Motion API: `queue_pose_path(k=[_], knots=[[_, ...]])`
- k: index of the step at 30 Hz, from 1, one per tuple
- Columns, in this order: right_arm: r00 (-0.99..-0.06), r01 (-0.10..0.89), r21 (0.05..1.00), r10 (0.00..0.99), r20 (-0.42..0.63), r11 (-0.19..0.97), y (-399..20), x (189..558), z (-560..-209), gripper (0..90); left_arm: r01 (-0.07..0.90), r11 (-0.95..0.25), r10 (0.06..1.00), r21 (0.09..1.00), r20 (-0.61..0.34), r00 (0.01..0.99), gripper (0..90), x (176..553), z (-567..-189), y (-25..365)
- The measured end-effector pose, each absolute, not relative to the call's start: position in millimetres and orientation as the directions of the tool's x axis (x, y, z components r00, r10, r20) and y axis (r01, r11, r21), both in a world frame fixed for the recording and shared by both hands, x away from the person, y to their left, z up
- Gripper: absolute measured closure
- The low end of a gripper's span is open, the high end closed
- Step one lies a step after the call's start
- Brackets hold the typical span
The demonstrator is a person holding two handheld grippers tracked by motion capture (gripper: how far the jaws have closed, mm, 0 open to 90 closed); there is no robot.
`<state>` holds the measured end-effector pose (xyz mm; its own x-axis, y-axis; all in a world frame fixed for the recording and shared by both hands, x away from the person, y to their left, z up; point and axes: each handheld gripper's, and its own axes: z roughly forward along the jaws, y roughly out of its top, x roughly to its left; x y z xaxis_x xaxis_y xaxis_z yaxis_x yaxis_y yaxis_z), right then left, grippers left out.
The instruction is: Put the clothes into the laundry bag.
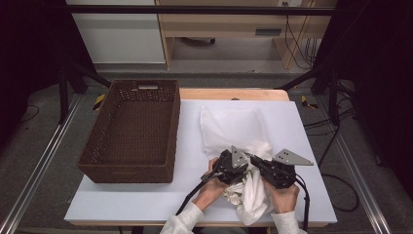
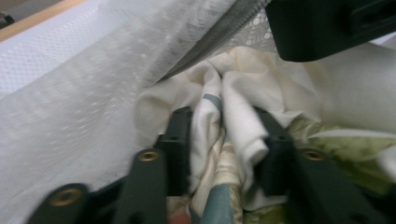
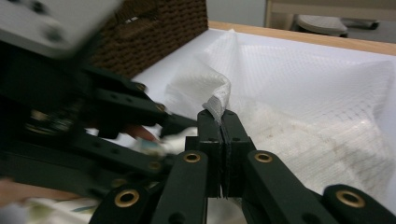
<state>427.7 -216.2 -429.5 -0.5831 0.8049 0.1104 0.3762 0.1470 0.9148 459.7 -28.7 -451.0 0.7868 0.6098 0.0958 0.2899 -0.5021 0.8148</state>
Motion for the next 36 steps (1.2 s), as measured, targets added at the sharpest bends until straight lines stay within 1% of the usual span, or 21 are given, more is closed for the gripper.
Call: queue_pose_path(k=[1, 3, 4, 6, 7, 9, 10, 12, 13, 14, 16, 18, 21, 23, 25, 27, 30, 32, 34, 36], knots=[[-0.581, 0.374, 0.915, 0.807, 0.104, 0.151, -217, 428, -430, 89.2, 0.290, -0.494, 0.613, 0.820, 0.092, 0.785, 51.0, 457, -449, -24], [-0.575, 0.377, 0.916, 0.810, 0.115, 0.137, -219, 428, -430, 89.2, 0.303, -0.485, 0.619, 0.820, 0.077, 0.781, 34.2, 451, -446, -15], [-0.573, 0.376, 0.917, 0.811, 0.117, 0.134, -220, 428, -429, 89.1, 0.301, -0.488, 0.621, 0.819, 0.084, 0.780, 29.7, 447, -446, -8], [-0.572, 0.374, 0.918, 0.812, 0.117, 0.131, -222, 428, -429, 89.1, 0.311, -0.455, 0.631, 0.835, 0.055, 0.774, 28.1, 439, -447, 5], [-0.570, 0.374, 0.918, 0.813, 0.117, 0.131, -221, 428, -428, 89.1, 0.326, -0.431, 0.635, 0.842, 0.026, 0.772, 28.8, 437, -449, 10], [-0.567, 0.375, 0.917, 0.816, 0.114, 0.133, -220, 430, -428, 89.1, 0.350, -0.418, 0.628, 0.838, -0.012, 0.778, 37.5, 437, -454, 15], [-0.566, 0.375, 0.918, 0.816, 0.113, 0.133, -219, 430, -428, 89.1, 0.357, -0.415, 0.630, 0.837, -0.019, 0.777, 43.8, 438, -457, 14], [-0.564, 0.374, 0.917, 0.818, 0.108, 0.137, -217, 431, -429, 89.1, 0.372, -0.418, 0.627, 0.829, -0.033, 0.778, 60.0, 443, -462, 9], [-0.562, 0.376, 0.917, 0.820, 0.110, 0.135, -217, 432, -429, 89.2, 0.380, -0.414, 0.627, 0.827, -0.044, 0.778, 65.2, 444, -463, 8], [-0.562, 0.375, 0.917, 0.820, 0.107, 0.137, -217, 432, -429, 89.2, 0.381, -0.410, 0.625, 0.828, -0.048, 0.779, 68.8, 445, -463, 6], [-0.559, 0.379, 0.916, 0.822, 0.111, 0.134, -217, 434, -430, 89.2, 0.368, -0.406, 0.623, 0.837, -0.042, 0.781, 73.3, 445, -462, 5], [-0.562, 0.381, 0.914, 0.820, 0.112, 0.137, -217, 435, -430, 89.3, 0.336, -0.400, 0.608, 0.853, -0.027, 0.794, 75.0, 441, -458, 5], [-0.571, 0.377, 0.918, 0.812, 0.122, 0.127, -217, 435, -430, 89.3, 0.288, -0.365, 0.567, 0.885, -0.034, 0.823, 75.7, 431, -443, 5], [-0.585, 0.369, 0.921, 0.801, 0.126, 0.124, -216, 435, -429, 89.4, 0.232, -0.378, 0.536, 0.896, 0.007, 0.844, 75.8, 423, -432, 1], [-0.601, 0.359, 0.926, 0.788, 0.136, 0.115, -214, 433, -427, 89.4, 0.192, -0.426, 0.534, 0.884, 0.074, 0.842, 75.7, 420, -426, -10], [-0.607, 0.344, 0.932, 0.785, 0.126, 0.117, -213, 431, -423, 89.4, 0.210, -0.451, 0.547, 0.868, 0.082, 0.833, 75.6, 427, -428, -20], [-0.621, 0.340, 0.935, 0.771, 0.141, 0.103, -216, 428, -422, 89.5, 0.258, -0.492, 0.571, 0.832, 0.085, 0.816, 75.3, 447, -442, -37], [-0.622, 0.346, 0.933, 0.770, 0.145, 0.104, -217, 427, -422, 89.4, 0.277, -0.485, 0.581, 0.830, 0.069, 0.811, 75.0, 456, -449, -45], [-0.605, 0.356, 0.928, 0.783, 0.141, 0.108, -219, 428, -425, 89.4, 0.275, -0.478, 0.584, 0.834, 0.069, 0.809, 74.3, 461, -449, -48], [-0.586, 0.368, 0.925, 0.796, 0.154, 0.092, -222, 429, -427, 89.4, 0.276, -0.466, 0.589, 0.841, 0.062, 0.806, 71.2, 460, -448, -45]])
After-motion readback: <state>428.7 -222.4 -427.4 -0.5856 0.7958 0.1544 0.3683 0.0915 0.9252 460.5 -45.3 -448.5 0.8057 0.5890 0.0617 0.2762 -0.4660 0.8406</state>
